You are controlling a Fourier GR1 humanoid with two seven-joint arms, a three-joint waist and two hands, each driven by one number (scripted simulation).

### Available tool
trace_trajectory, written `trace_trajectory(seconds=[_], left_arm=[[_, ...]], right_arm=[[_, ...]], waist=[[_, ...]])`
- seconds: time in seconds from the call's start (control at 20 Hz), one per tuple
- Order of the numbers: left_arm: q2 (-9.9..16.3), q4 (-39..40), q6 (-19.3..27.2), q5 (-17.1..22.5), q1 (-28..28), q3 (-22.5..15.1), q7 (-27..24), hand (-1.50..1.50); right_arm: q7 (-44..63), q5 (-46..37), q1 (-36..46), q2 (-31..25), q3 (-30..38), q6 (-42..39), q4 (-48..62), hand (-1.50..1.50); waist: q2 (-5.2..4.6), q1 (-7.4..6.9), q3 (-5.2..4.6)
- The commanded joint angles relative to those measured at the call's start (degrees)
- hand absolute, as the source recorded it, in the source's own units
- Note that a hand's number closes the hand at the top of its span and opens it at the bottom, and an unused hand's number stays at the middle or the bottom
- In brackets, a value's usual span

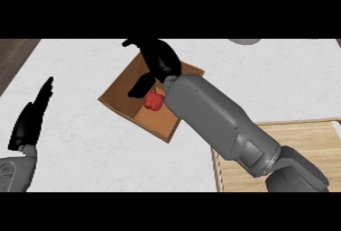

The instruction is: Pick the bell pepper from the tray and place it in the cardboard box

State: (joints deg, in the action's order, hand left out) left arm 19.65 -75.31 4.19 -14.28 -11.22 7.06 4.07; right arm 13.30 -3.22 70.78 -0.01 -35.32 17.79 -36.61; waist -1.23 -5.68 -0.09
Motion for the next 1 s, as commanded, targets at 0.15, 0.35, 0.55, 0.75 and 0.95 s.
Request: trace_trajectory(seconds=[0.15,0.35,0.55,0.75,0.95], left_arm=[[-1.9,1.0,1.5,-1.4,0.7,-1.1,-1.5,0.00],[-1.0,-0.1,1.9,-0.7,1.3,0.8,-0.1,0.00],[-0.5,1.9,1.9,-0.3,1.9,2.2,-2.0,0.00],[-0.7,-3.2,1.7,-0.3,4.7,1.9,1.0,0.00],[-0.1,2.4,2.4,-0.5,4.7,3.8,-3.5,0.00]], right_arm=[[-9.6,7.2,-0.4,0.0,0.0,9.7,-0.3,-1.50],[-14.3,11.3,0.5,0.0,6.8,11.8,-0.5,-1.50],[-23.3,13.5,-3.4,0.0,11.6,9.1,2.0,-1.50],[-21.9,16.3,-1.8,-5.7,17.2,2.1,0.8,-1.50],[-23.9,15.9,-7.7,-10.6,18.6,-1.1,-1.2,-1.50]], waist=[[0.03,0.47,0.03],[0.59,2.42,0.09],[0.69,4.21,0.09],[1.22,4.87,0.13],[1.25,5.85,0.08]])
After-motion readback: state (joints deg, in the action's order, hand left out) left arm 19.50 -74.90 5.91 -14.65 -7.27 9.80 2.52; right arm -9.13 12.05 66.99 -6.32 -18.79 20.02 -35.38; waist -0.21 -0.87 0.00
